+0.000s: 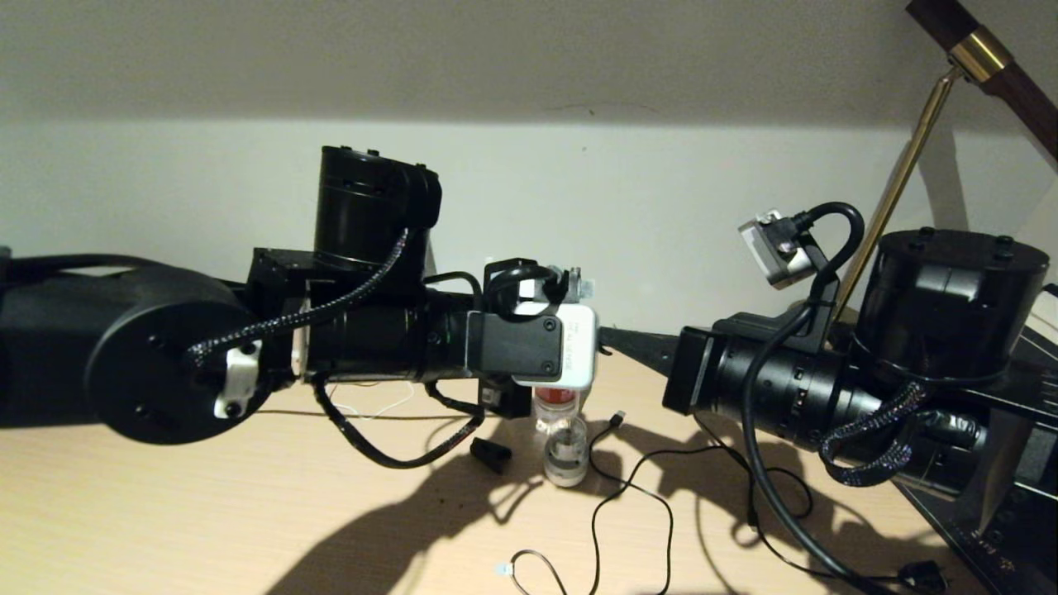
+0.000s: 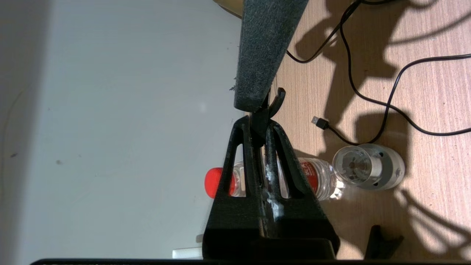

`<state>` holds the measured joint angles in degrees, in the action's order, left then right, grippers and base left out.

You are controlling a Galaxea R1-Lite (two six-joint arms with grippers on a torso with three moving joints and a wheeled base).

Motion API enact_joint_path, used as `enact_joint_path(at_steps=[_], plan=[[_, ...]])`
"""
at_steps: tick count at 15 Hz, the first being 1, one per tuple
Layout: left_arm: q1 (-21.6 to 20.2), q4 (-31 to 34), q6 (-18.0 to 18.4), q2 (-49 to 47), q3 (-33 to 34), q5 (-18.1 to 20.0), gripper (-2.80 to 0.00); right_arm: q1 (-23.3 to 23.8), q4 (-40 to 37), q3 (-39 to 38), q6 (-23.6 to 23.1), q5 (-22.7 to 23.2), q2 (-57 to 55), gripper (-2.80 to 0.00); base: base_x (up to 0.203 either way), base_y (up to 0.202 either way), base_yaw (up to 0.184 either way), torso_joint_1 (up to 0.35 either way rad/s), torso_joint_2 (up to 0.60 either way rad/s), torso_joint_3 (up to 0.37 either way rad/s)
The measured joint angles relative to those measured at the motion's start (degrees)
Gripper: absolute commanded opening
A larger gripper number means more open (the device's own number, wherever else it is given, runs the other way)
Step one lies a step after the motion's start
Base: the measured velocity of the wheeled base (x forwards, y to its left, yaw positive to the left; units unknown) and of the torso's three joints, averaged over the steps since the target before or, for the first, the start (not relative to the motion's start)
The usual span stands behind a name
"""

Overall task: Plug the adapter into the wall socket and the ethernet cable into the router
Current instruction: Hand it to the other hand

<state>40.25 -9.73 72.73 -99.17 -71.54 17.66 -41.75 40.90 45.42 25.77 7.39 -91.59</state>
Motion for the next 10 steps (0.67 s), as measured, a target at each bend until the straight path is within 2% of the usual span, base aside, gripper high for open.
enact_joint_path(at_steps=[7, 10], plan=[[0.10, -3.08, -0.55, 0.05, 0.81, 0.07, 0.00, 0.05, -0.22, -0.02, 0.18, -0.01, -0.11, -2.80, 0.000, 0.000, 0.000, 0.000, 0.00, 0.000], [-0.16, -3.04, -1.14, 2.03, 1.63, 0.01, 0.00, 1.01, -0.17, 0.42, 2.87, -0.65, 0.05, -2.80, 0.000, 0.000, 0.000, 0.000, 0.00, 0.000]])
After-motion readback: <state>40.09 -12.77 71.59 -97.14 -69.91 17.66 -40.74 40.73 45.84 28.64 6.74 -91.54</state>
